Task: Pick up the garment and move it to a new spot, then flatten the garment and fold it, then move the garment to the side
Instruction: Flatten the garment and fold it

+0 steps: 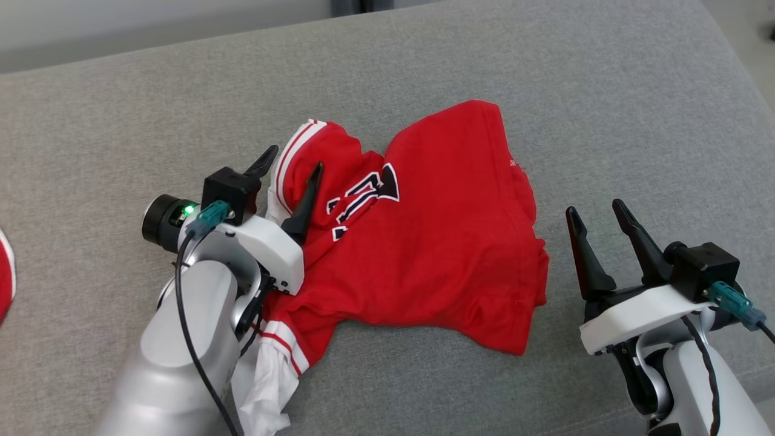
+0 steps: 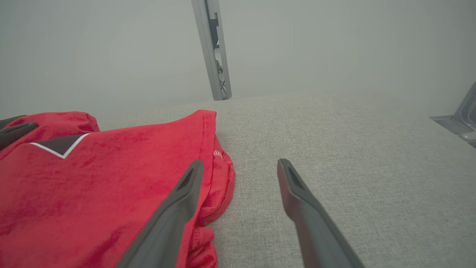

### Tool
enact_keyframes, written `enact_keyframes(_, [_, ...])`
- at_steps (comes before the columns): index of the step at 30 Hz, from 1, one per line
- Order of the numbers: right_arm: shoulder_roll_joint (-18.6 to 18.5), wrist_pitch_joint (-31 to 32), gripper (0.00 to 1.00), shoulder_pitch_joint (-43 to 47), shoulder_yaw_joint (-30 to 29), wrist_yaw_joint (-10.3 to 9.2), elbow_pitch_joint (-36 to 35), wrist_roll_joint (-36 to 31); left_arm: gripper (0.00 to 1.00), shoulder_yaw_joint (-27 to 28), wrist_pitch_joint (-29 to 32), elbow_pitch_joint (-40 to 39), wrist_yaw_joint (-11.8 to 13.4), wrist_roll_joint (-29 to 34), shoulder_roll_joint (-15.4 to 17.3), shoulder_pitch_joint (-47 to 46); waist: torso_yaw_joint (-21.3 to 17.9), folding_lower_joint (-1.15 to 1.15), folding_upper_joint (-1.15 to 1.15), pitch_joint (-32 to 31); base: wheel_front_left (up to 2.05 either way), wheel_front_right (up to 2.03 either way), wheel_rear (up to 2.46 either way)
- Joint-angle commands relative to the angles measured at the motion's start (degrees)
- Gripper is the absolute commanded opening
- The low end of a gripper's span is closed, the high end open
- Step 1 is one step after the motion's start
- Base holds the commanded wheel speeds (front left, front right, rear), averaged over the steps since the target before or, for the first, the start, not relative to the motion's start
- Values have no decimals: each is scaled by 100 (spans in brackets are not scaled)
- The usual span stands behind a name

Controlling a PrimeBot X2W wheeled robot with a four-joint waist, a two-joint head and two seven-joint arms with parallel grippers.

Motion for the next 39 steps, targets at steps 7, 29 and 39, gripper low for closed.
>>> enact_keyframes(7, [68, -158, 100, -140, 107, -2, 113, -4, 35, -371, 569, 646, -144, -381, 113, -594, -196, 0, 0, 108, 0, 0, 0])
enact_keyframes(29, [211, -473, 100, -428, 680, -2, 661, 217, 100, -130, -139, 1096, 902, 154, 1009, -2039, -442, 0, 0, 49, 0, 0, 0])
enact_keyframes(39, [201, -555, 100, -428, 691, -2, 840, 235, 100, 93, -317, 515, 874, -159, 753, -1362, 131, 0, 0, -284, 0, 0, 0])
